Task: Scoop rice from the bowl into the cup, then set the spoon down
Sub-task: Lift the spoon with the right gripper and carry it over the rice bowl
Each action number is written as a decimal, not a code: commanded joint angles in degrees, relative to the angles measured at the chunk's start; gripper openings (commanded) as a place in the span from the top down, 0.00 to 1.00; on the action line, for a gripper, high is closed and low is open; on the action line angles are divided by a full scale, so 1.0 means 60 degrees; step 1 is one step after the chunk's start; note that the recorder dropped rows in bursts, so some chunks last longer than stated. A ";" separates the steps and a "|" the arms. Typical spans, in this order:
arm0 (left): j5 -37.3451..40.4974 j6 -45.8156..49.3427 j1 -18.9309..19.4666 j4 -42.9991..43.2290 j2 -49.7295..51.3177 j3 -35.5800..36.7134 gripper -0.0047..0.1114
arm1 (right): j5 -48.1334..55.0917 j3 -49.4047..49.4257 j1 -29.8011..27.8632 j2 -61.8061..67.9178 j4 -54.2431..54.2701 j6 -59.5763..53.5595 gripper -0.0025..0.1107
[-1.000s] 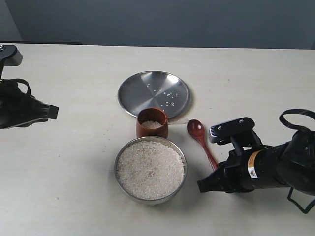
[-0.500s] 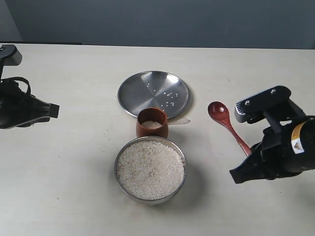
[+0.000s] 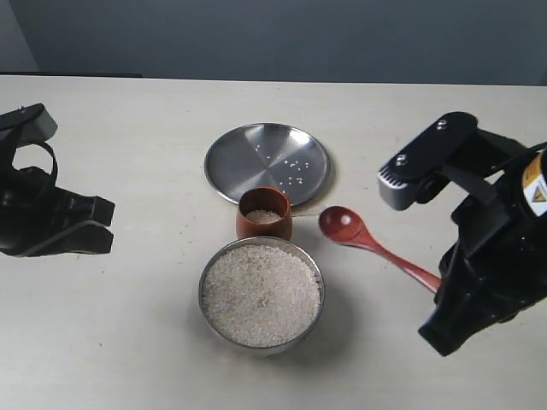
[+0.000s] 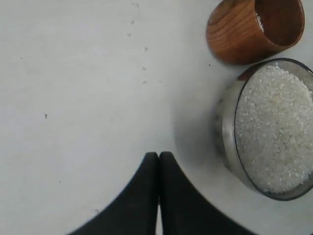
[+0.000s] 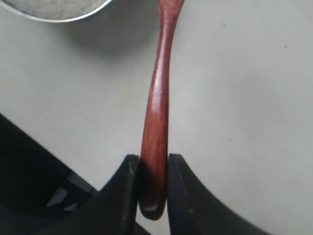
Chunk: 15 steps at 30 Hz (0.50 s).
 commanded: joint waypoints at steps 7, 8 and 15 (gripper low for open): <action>-0.0777 0.1017 -0.0016 -0.1156 0.0028 0.0581 0.95 | 0.0234 -0.0920 0.2093 0.1625 -0.1717 0.1046 0.98; -0.0980 0.1208 -0.0016 -0.1362 0.0028 0.0712 0.95 | 0.0234 -0.1022 0.2213 0.1739 -0.1790 0.1046 0.98; -0.1682 0.3451 -0.0016 -0.4041 0.0028 0.1327 0.95 | 0.0234 -0.1559 0.2636 0.2600 -0.2298 0.1046 0.98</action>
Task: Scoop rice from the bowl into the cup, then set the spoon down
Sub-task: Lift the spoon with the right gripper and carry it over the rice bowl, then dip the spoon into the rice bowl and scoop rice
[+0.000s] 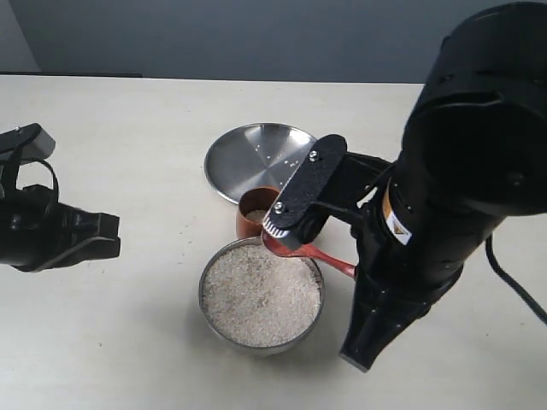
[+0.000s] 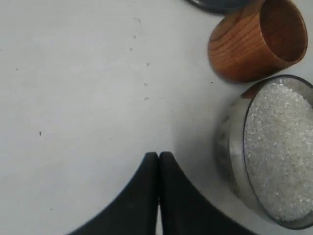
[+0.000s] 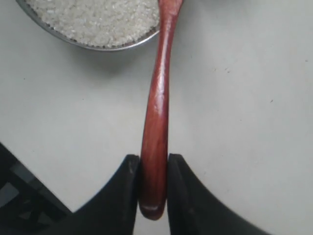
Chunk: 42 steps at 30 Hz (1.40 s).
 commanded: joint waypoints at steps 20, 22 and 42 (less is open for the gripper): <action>0.0223 0.4356 -0.0016 -0.4652 0.0023 0.0704 0.95 | 0.0036 -0.0179 0.0095 0.0738 -0.0351 0.0108 0.98; 0.0217 0.4355 -0.0016 -0.4784 0.0023 0.0704 0.95 | 0.0036 -0.0179 0.0095 0.0738 -0.0351 0.0108 0.98; 0.0941 0.6276 -0.0192 -0.4882 0.0147 0.0861 0.58 | 0.0036 -0.0179 0.0095 0.0738 -0.0220 0.0108 0.98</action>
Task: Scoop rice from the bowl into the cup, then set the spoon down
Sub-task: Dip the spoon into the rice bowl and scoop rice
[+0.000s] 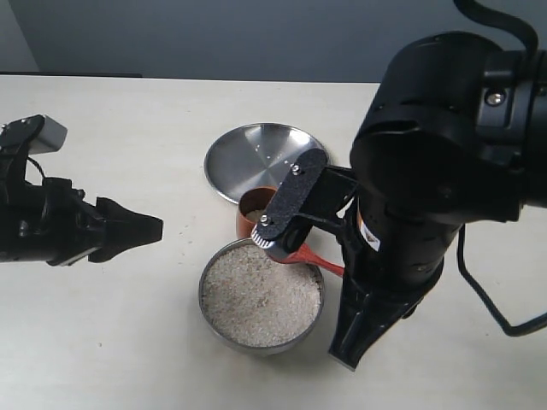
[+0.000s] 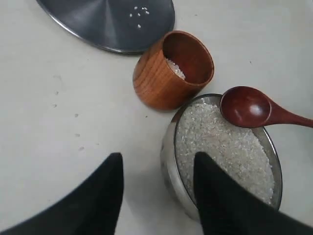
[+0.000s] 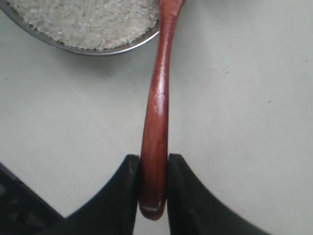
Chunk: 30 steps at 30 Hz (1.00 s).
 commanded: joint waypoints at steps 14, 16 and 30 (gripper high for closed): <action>0.0180 0.1988 -0.1145 -0.2246 0.1565 0.0358 0.58 | 0.0017 -0.0057 0.0272 0.0478 -0.0488 -0.0383 0.98; 0.0210 0.2239 -0.1145 -0.2375 0.1651 0.0358 0.58 | 0.0017 -0.0189 0.0450 0.0637 -0.0749 -0.0383 0.98; 0.0224 0.2664 -0.1145 -0.2375 0.1766 0.0358 0.58 | 0.0017 -0.0346 0.0876 0.1530 -0.1398 -0.0205 0.98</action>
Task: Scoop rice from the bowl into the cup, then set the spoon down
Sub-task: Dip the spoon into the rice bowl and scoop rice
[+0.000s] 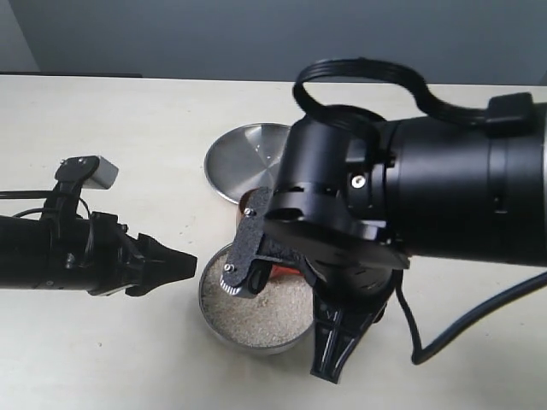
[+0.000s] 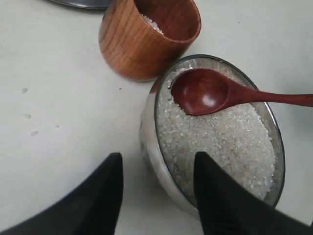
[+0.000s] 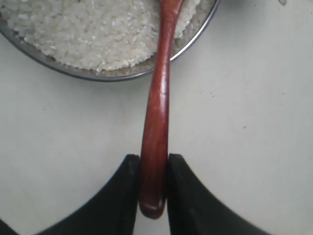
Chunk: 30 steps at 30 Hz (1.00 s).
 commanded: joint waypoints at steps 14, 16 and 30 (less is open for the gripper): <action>0.0197 0.0071 -0.0035 -0.0147 0.0015 0.0035 0.58 | 0.0000 -0.0047 0.0026 0.0033 0.1080 0.0069 0.98; 0.0197 0.0071 -0.0035 -0.0147 0.0015 0.0035 0.58 | 0.0000 -0.0047 0.0026 -0.0031 0.1216 0.0069 0.98; 0.0197 0.0071 -0.0035 0.0062 0.0015 0.0035 0.58 | 0.0000 -0.0047 0.0026 -0.0459 0.1440 0.0633 0.98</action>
